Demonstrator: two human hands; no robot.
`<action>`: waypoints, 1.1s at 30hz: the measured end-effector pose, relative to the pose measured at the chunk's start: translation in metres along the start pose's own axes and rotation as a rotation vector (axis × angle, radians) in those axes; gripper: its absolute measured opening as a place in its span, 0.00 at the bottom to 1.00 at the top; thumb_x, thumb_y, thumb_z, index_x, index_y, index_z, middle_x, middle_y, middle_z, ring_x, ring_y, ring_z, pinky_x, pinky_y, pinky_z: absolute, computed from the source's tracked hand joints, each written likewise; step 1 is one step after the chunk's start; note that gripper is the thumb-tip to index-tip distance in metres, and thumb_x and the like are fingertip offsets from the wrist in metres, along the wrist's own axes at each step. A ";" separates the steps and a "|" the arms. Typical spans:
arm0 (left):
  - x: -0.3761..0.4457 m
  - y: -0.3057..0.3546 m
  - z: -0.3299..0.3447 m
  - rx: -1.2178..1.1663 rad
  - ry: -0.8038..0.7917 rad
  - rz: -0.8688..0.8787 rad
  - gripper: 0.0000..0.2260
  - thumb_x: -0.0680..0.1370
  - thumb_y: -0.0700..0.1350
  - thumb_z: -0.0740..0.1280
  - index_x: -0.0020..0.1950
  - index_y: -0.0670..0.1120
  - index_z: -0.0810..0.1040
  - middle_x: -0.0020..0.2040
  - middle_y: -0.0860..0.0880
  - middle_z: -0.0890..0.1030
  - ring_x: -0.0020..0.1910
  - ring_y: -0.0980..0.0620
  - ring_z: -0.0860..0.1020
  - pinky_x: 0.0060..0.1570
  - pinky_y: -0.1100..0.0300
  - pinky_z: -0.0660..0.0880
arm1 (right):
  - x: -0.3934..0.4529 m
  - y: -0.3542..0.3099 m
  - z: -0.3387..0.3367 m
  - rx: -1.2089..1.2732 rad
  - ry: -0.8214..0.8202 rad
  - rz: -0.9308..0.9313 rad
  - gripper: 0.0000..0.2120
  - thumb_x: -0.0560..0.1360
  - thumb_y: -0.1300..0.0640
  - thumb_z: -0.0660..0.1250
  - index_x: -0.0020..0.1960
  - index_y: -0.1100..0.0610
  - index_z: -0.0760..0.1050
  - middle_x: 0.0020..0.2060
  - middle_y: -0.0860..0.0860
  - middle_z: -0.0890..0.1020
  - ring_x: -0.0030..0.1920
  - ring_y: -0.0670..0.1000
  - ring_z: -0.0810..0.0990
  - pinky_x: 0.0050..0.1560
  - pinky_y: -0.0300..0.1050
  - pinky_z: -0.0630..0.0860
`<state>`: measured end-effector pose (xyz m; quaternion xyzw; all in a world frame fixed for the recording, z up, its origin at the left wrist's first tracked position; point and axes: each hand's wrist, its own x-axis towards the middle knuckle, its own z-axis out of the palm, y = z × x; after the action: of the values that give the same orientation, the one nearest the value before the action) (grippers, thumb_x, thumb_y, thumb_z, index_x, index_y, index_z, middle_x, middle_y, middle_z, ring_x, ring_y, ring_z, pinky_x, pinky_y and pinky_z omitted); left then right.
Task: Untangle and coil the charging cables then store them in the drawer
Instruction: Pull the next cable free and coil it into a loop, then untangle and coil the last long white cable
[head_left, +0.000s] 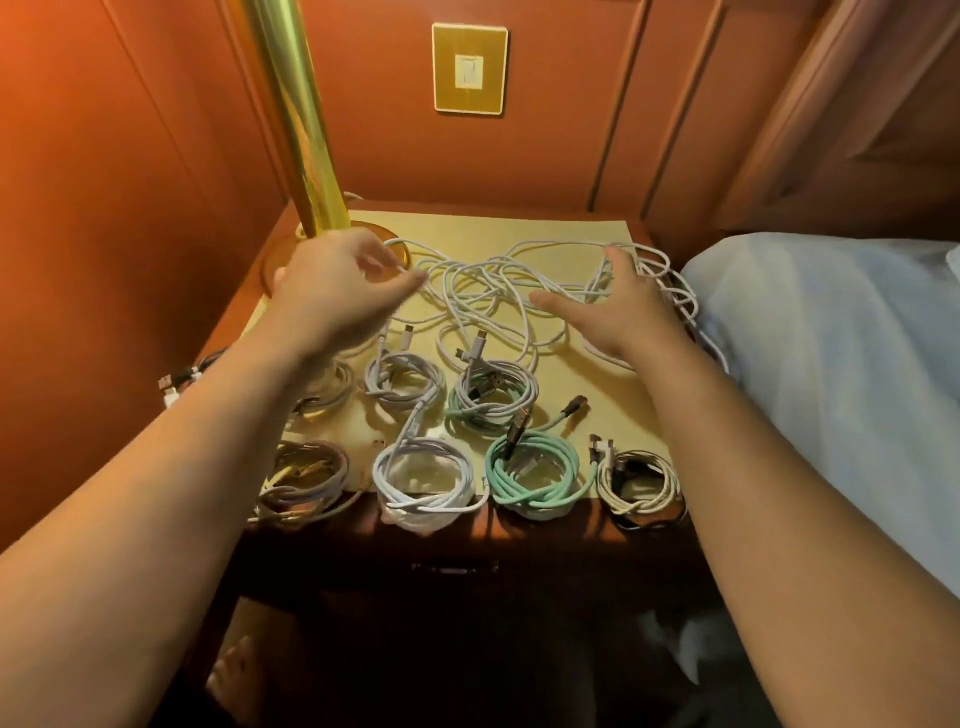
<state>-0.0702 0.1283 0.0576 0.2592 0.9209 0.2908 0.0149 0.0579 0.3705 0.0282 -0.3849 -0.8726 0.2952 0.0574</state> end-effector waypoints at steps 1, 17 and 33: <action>0.006 -0.006 -0.003 0.100 0.077 -0.043 0.25 0.75 0.69 0.68 0.59 0.50 0.81 0.57 0.48 0.82 0.58 0.45 0.78 0.61 0.41 0.75 | 0.002 -0.005 0.001 0.030 -0.023 0.009 0.62 0.58 0.16 0.67 0.83 0.40 0.48 0.80 0.56 0.66 0.77 0.65 0.65 0.72 0.66 0.68; 0.026 -0.031 0.005 0.127 -0.020 -0.211 0.06 0.78 0.46 0.69 0.48 0.45 0.85 0.46 0.46 0.83 0.43 0.46 0.81 0.46 0.49 0.82 | 0.014 -0.037 0.019 -0.487 -0.197 0.063 0.60 0.62 0.21 0.72 0.82 0.55 0.59 0.83 0.59 0.51 0.81 0.67 0.48 0.75 0.72 0.63; 0.028 -0.033 0.018 0.346 0.072 -0.181 0.17 0.75 0.49 0.73 0.62 0.47 0.77 0.59 0.44 0.77 0.60 0.39 0.75 0.59 0.40 0.74 | 0.025 -0.022 0.000 -0.108 0.200 -0.221 0.13 0.85 0.49 0.62 0.61 0.58 0.74 0.54 0.60 0.81 0.48 0.61 0.74 0.44 0.51 0.69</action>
<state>-0.1069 0.1287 0.0278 0.1636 0.9766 0.1346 -0.0370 0.0264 0.3766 0.0377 -0.3167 -0.9142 0.1999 0.1551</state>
